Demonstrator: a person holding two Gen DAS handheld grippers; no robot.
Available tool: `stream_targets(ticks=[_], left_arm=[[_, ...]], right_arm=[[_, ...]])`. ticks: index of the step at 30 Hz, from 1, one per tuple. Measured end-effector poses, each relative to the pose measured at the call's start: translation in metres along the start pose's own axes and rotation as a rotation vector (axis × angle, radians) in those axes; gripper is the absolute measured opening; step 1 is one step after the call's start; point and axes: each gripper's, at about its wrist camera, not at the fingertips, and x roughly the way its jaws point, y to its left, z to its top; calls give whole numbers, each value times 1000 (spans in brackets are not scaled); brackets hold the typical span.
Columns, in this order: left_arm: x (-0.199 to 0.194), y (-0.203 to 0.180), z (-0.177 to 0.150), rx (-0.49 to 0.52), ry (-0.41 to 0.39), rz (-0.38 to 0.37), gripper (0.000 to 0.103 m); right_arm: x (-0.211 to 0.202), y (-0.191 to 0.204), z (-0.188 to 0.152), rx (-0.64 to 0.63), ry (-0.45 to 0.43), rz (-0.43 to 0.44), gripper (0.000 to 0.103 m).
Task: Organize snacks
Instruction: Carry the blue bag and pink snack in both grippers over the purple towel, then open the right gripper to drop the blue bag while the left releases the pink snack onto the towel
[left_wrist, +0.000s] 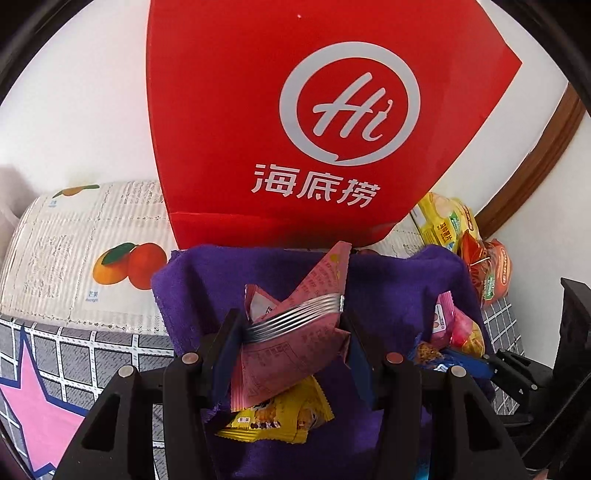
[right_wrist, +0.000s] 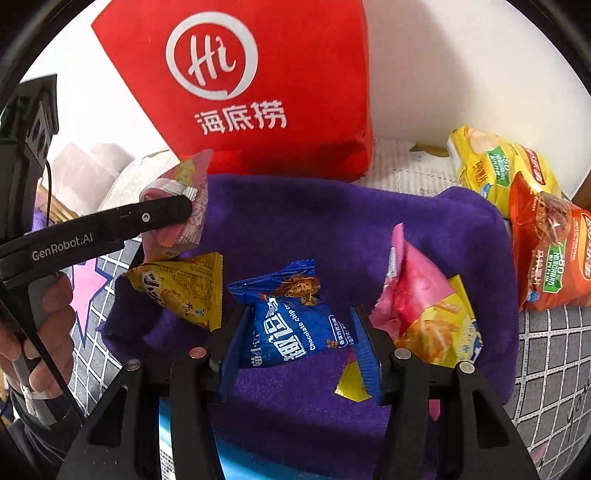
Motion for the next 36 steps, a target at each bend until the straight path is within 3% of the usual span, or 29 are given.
stream_targets(ticks=[16,22,26,36], left_arm=[[7,1,-3,10,50,-5,54],[9,-1,-4,13,69,-17,55],[9,-5,-4,21,67,-15,56],[1,-18,-6,52,50,-15,62]], right_arm=[[17,8,-2,-44,55,-24,54],[19,11,-2,-59,76,-17,60],[8,12,-2,-73,42,0,69],[-41,6,1,-48,-97,-7,70]])
